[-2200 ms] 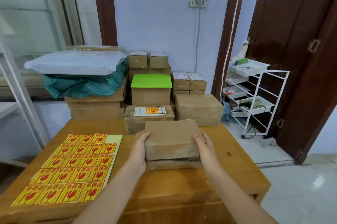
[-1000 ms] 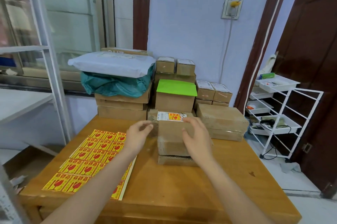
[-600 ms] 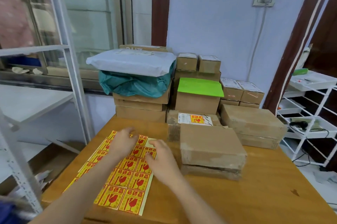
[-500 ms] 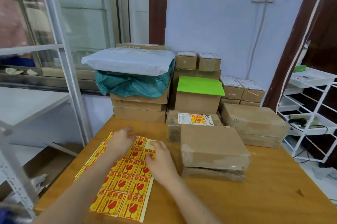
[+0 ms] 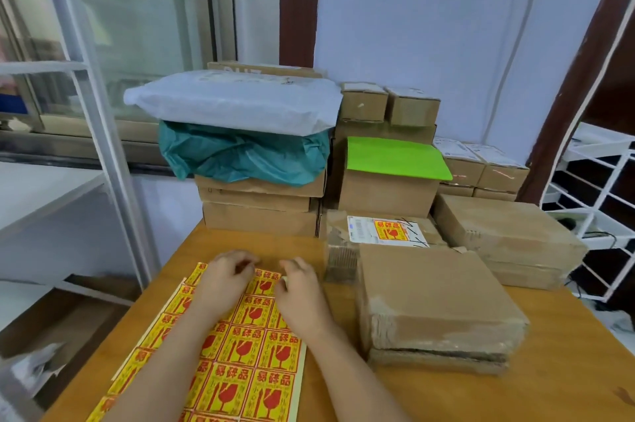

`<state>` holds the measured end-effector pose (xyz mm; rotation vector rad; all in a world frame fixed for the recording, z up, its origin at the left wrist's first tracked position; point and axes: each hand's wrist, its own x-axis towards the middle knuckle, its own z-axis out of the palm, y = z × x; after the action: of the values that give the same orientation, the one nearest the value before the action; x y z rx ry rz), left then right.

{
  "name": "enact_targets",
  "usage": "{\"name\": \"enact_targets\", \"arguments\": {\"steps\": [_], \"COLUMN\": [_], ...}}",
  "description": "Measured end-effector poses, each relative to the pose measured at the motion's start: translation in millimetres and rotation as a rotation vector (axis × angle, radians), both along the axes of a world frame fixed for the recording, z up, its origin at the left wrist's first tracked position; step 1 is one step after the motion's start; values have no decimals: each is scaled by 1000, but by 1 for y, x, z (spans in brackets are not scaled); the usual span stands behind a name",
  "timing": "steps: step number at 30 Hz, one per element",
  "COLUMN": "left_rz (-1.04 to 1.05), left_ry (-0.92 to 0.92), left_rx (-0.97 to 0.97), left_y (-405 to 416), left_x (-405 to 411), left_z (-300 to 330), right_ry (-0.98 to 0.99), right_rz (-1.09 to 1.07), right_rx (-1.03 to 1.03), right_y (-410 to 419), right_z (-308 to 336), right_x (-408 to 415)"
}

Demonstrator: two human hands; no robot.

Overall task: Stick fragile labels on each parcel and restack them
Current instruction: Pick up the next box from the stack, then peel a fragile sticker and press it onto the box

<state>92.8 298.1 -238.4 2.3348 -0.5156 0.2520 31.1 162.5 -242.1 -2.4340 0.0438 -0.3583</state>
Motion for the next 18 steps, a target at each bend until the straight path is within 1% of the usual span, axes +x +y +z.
{"name": "enact_targets", "arguments": {"steps": [4,6,13,18], "left_rz": [-14,-24,-33,-33], "left_ry": [-5,-1,-1,-5], "left_rx": [-5,-10,-28,-11], "left_y": [1,2,2,2], "left_x": [3,3,-1,0], "left_z": [-3,-3,-1,-2], "right_ry": [-2,1,-29,-46], "right_rz": [-19,-11,-55,-45], "right_rx": [-85,-90,64,73], "right_y": [0,1,-1,-5], "right_z": [-1,-1,-5,-5], "right_x": [9,9,14,16]}}
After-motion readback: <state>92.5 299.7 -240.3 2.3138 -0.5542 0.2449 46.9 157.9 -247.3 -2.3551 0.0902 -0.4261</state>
